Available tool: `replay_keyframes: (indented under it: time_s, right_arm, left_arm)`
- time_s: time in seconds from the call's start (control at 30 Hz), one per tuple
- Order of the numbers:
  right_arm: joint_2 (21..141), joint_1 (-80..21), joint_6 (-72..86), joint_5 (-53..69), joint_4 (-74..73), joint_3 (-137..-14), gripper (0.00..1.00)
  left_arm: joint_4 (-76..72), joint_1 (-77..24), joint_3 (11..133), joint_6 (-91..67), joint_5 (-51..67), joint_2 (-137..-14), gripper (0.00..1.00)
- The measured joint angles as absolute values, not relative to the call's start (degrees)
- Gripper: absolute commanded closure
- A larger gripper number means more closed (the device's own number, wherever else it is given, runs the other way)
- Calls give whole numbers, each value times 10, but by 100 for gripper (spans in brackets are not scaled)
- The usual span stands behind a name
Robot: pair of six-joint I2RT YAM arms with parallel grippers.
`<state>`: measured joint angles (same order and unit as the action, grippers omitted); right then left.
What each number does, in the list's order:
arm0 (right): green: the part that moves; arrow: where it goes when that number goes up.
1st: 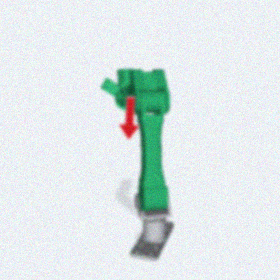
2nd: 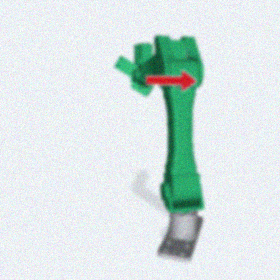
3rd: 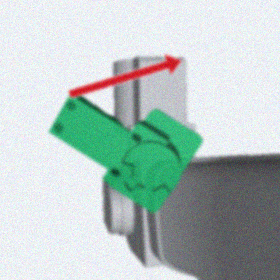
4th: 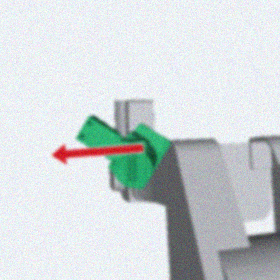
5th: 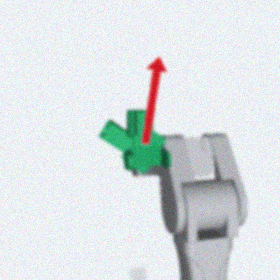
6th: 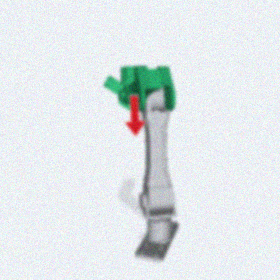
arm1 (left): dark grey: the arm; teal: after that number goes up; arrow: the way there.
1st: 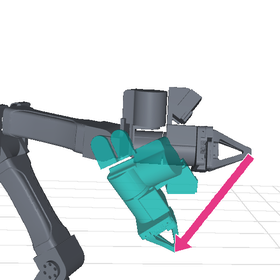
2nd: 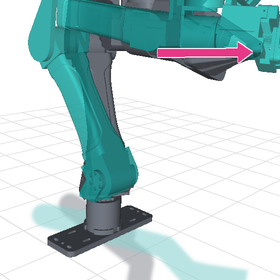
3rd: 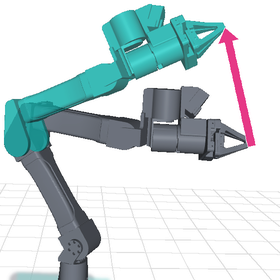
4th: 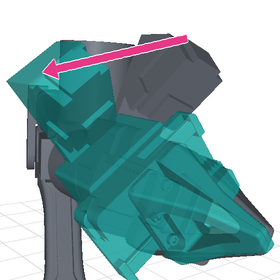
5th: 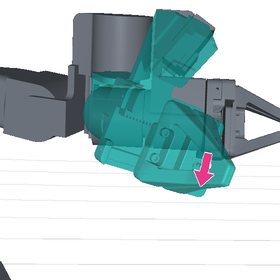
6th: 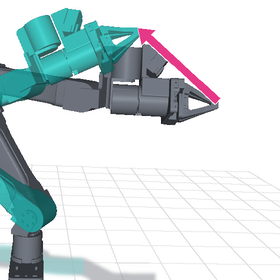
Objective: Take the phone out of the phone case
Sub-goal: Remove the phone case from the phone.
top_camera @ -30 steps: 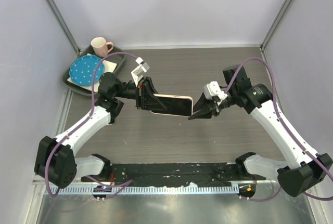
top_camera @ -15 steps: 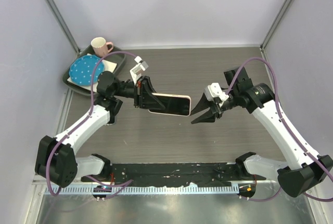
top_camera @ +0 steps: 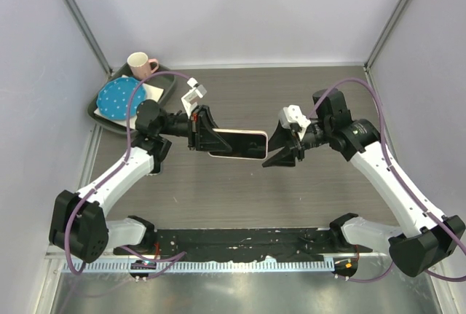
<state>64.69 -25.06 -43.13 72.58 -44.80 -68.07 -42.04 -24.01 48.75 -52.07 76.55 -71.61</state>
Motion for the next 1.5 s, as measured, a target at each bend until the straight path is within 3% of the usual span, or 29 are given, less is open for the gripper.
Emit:
replay_keyframes:
  time_s: [0.27, 0.53, 0.77, 0.9, 1.03, 1.13, 1.5]
  right_arm:
    - [646, -251, -375, 726, -380, -672, 75]
    - [646, -251, -466, 752, -444, -674, 75]
    - [646, -261, -588, 753, -525, -695, 84]
    - [646, -262, -613, 746, -545, -701, 82]
    - [646, -262, -595, 740, -543, -702, 64]
    - [645, -262, -561, 736, -531, -702, 58]
    - [642, -263, -480, 728, -479, -692, 66]
  left_arm:
    - [-422, -240, 487, -521, 761, -716, 100]
    - [-425, -246, 487, -521, 768, -716, 100]
    - [-428, -252, 487, -530, 780, -716, 100]
    - [-430, -251, 487, -539, 783, -716, 100]
    - [-430, -250, 487, -541, 782, -716, 100]
    - [-431, -247, 487, -540, 779, -716, 100]
    - [-432, -246, 487, -540, 772, -716, 100]
